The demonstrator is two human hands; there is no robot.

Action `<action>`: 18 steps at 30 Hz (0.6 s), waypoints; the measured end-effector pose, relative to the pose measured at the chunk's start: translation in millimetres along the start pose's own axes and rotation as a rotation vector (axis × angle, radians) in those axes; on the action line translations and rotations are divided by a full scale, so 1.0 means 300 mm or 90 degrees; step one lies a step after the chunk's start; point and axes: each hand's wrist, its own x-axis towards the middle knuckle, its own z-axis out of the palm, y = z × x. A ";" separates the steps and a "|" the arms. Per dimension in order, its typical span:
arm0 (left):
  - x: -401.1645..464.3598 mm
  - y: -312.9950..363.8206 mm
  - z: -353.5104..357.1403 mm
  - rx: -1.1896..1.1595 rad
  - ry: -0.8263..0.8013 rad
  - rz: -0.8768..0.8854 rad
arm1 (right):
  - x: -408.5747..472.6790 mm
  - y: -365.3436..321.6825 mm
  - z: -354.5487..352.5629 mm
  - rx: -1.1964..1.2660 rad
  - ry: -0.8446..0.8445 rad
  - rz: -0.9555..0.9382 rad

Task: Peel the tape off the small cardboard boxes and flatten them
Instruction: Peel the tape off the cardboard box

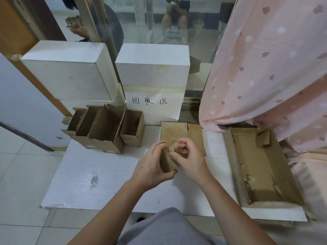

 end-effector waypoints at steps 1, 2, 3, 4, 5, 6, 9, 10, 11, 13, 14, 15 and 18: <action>-0.001 0.000 -0.001 -0.003 0.003 0.000 | -0.001 -0.001 0.000 -0.031 0.023 0.016; -0.001 -0.001 -0.001 -0.006 0.008 0.003 | 0.001 0.003 -0.002 -0.083 0.032 0.014; -0.001 -0.002 0.000 -0.005 0.013 0.007 | 0.002 0.008 -0.003 -0.110 0.024 0.005; 0.000 -0.002 0.003 -0.002 0.016 0.012 | 0.002 0.014 -0.002 -0.115 0.011 -0.002; 0.000 -0.002 0.008 0.001 0.019 0.017 | 0.001 0.015 0.006 -0.104 0.001 -0.006; 0.000 0.000 0.015 -0.002 0.024 0.022 | 0.000 0.014 0.017 -0.098 0.001 -0.015; 0.001 0.004 0.042 -0.015 0.044 0.024 | -0.009 0.003 0.059 -0.142 0.025 -0.055; 0.001 0.003 0.051 -0.016 0.054 0.018 | -0.013 0.002 0.070 -0.162 0.028 -0.065; 0.000 0.001 0.056 -0.019 0.064 0.008 | -0.017 0.002 0.077 -0.178 0.027 -0.077; 0.000 -0.005 0.058 -0.018 0.073 -0.007 | -0.022 0.012 0.082 -0.186 0.028 -0.090; -0.001 -0.009 0.057 -0.017 0.070 -0.007 | -0.022 0.019 0.079 -0.183 0.037 -0.093; -0.005 -0.011 0.055 -0.020 0.064 -0.003 | -0.021 0.027 0.074 -0.178 0.049 -0.092; -0.011 -0.012 0.049 -0.020 0.049 0.014 | -0.014 0.037 0.061 -0.190 0.076 -0.088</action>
